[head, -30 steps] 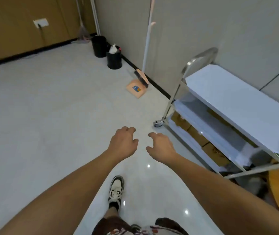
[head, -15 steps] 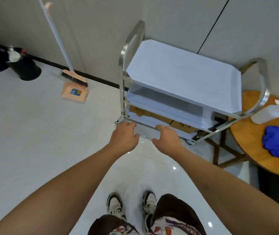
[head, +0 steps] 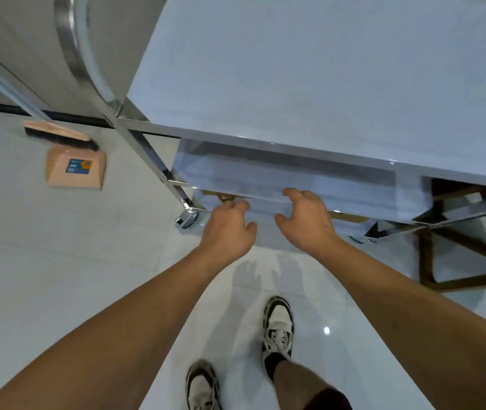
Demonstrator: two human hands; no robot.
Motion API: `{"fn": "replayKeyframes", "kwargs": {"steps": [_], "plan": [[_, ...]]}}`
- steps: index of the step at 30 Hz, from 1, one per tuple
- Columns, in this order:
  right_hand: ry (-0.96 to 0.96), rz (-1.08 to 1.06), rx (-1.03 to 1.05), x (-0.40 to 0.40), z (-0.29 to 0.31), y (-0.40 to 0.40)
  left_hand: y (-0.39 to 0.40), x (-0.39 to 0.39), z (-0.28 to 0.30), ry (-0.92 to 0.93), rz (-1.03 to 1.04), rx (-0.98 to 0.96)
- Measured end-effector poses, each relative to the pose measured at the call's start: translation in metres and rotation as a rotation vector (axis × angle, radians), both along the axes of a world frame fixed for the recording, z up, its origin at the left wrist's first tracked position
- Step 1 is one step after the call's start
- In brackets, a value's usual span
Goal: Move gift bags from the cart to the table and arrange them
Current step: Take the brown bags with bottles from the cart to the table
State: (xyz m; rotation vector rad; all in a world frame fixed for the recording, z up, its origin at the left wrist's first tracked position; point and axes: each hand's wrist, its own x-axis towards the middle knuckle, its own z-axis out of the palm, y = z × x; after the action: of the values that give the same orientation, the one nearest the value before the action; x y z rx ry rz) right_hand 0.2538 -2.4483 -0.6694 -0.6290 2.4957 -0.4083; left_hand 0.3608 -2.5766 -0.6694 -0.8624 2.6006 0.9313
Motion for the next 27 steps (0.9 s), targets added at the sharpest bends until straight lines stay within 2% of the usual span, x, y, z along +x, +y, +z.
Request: {"fn": "replayKeyframes", "kwargs": {"steps": [6,13,17,20,24,27], "plan": [[0.196,-0.018,-0.009,-0.062,-0.100,-0.023,-0.039,-0.069,-0.090,0.185,-0.011,-0.212],[0.460,-0.062,-0.151,-0.115,-0.172,-0.051,-0.050,-0.124,-0.159,0.378,-0.047,-0.249],[0.588,-0.027,-0.233,-0.131,-0.181,-0.054,-0.051,-0.139,-0.179,0.475,-0.072,-0.209],[0.670,-0.027,-0.269,-0.138,-0.182,-0.056,-0.058,-0.144,-0.186,0.558,-0.007,-0.150],[0.782,-0.189,-0.278,-0.153,-0.166,-0.067,-0.065,-0.144,-0.188,0.569,0.063,-0.037],[0.858,-0.249,-0.204,-0.169,-0.142,-0.077,-0.068,-0.144,-0.186,0.573,0.074,0.023]]}}
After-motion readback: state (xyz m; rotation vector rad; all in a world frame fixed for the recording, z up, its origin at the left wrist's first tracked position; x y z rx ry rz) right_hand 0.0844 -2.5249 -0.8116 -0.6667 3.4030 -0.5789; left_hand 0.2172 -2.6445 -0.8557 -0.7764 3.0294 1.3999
